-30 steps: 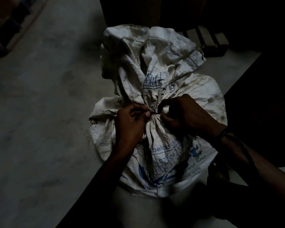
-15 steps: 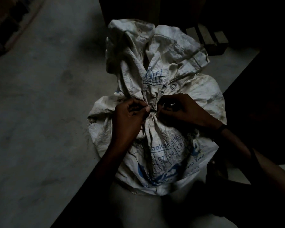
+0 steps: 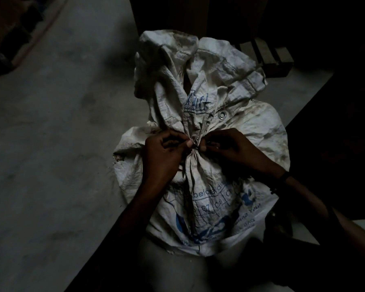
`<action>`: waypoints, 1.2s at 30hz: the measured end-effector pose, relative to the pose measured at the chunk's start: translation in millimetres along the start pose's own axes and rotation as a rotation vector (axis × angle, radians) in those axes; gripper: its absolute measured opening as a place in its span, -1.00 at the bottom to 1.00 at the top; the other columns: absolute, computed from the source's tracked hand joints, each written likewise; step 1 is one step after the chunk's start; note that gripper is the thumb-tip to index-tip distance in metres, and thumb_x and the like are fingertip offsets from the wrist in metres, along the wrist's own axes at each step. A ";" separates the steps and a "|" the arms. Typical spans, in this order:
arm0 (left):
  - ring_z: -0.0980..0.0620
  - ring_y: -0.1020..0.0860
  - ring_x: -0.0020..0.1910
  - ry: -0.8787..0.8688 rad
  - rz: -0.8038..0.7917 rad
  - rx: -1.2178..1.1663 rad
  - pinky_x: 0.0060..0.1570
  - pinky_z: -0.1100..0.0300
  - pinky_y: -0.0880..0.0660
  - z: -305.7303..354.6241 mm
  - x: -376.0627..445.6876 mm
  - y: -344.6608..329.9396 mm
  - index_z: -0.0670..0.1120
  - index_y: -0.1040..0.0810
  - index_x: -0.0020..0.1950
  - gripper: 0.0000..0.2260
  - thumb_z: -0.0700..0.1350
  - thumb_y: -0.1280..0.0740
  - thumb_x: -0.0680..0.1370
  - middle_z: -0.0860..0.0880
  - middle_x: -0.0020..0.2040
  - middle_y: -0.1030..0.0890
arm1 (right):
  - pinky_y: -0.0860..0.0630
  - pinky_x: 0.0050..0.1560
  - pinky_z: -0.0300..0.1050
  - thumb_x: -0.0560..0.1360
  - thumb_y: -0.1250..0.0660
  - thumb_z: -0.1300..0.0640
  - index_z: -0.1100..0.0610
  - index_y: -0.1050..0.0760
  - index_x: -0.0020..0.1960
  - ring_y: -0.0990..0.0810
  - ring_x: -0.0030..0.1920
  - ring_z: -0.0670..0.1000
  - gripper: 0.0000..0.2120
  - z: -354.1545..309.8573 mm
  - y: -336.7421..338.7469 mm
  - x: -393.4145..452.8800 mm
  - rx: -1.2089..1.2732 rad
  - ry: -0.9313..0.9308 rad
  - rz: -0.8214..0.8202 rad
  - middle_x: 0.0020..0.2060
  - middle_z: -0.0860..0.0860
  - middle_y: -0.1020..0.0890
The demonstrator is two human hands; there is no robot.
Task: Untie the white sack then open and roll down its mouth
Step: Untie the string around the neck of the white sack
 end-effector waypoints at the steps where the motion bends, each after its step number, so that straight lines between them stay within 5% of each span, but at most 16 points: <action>1: 0.03 -0.70 -0.22 -0.006 -0.001 0.004 -0.15 0.12 -0.65 0.9 0.1 0.0 -0.19 -0.69 -0.13 -0.92 -0.32 -0.54 0.43 -0.09 -0.23 -0.73 | -0.47 -0.19 -0.23 0.59 -0.43 0.23 0.26 -0.65 -0.06 -0.57 -0.25 -0.12 -0.90 0.3 1.8 -0.8 0.096 -0.028 -0.020 -0.26 0.03 -0.66; 4: 0.08 -0.70 -0.25 -0.014 0.003 0.023 -0.22 0.15 -0.63 1.1 0.7 -1.1 -0.11 -0.70 -0.17 -0.89 -0.28 -0.56 0.41 -0.03 -0.26 -0.73 | -0.47 -0.21 -0.20 0.61 -0.39 0.24 0.26 -0.64 -0.05 -0.57 -0.29 -0.08 -0.89 -0.7 4.0 -0.3 0.104 -0.071 -0.010 -0.27 0.03 -0.66; 10: 0.03 -0.72 -0.21 -0.032 0.010 0.089 -0.16 0.16 -0.64 0.5 0.0 -5.3 -0.10 -0.70 -0.19 -0.88 -0.27 -0.58 0.39 -0.05 -0.24 -0.74 | -0.37 -0.25 -0.05 0.58 -0.33 -0.25 0.00 -0.51 -0.04 -0.60 -0.15 0.09 -0.69 -9.3 -5.9 -6.7 -0.762 -0.012 0.125 -0.17 -0.02 -0.62; 14: 0.01 -0.72 -0.23 -0.015 0.030 0.058 -0.22 0.10 -0.64 -2.1 1.9 -3.2 -0.11 -0.70 -0.20 -0.89 -0.24 -0.59 0.39 -0.07 -0.24 -0.74 | -0.50 -0.23 0.04 0.59 -0.44 -0.03 0.10 -0.59 -0.12 -0.59 -0.26 -0.03 -0.78 -7.3 -1.1 -5.6 -0.281 0.050 0.114 -0.28 -0.01 -0.63; 18: -0.05 -0.73 -0.21 0.000 0.028 0.021 -0.27 0.09 -0.64 -0.6 2.1 -2.7 -0.14 -0.71 -0.15 -0.90 -0.19 -0.59 0.40 -0.09 -0.22 -0.74 | -0.42 -0.26 -0.25 0.60 -0.44 0.14 0.29 -0.60 -0.09 -0.49 -0.31 -0.13 -0.80 -4.5 1.7 -3.4 0.149 -0.054 0.035 -0.33 0.03 -0.58; 25: -0.08 -0.73 -0.22 0.004 0.029 -0.021 -0.19 0.05 -0.68 2.7 0.0 -6.2 -0.29 -0.64 -0.08 -0.97 -0.33 -0.46 0.50 -0.17 -0.21 -0.73 | -0.49 -0.25 0.03 0.57 -0.37 -0.21 0.02 -0.53 -0.12 -0.54 -0.27 -0.01 -0.70 -10.5 -0.3 -3.4 -0.611 -0.030 0.133 -0.28 -0.04 -0.60; 31: -0.03 -0.74 -0.15 -0.056 0.054 -0.023 -0.12 0.06 -0.68 3.9 -1.0 -4.0 -0.26 -0.66 -0.12 -0.93 -0.31 -0.52 0.46 -0.11 -0.19 -0.74 | -0.43 -0.18 -0.09 0.60 -0.46 0.09 0.19 -0.61 -0.11 -0.49 -0.24 -0.13 -0.81 -0.2 4.0 0.1 0.015 0.031 0.048 -0.29 -0.06 -0.55; 36: -0.04 -0.73 -0.24 0.000 0.086 -0.093 -0.23 0.14 -0.65 2.8 2.3 -3.0 -0.33 -0.66 -0.10 -0.92 -0.33 -0.50 0.47 -0.18 -0.22 -0.72 | -0.51 -0.16 -0.05 0.56 -0.47 -0.05 0.06 -0.67 -0.02 -0.56 -0.20 -0.15 -0.82 1.0 2.6 -3.8 -0.236 0.093 0.192 -0.07 -0.03 -0.62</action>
Point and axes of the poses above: each hand's wrist, its own x-axis towards the middle knuckle, its own y-axis out of the back of the hand, z = x × y, the point moved 3 cm from there along x, towards the middle knuckle
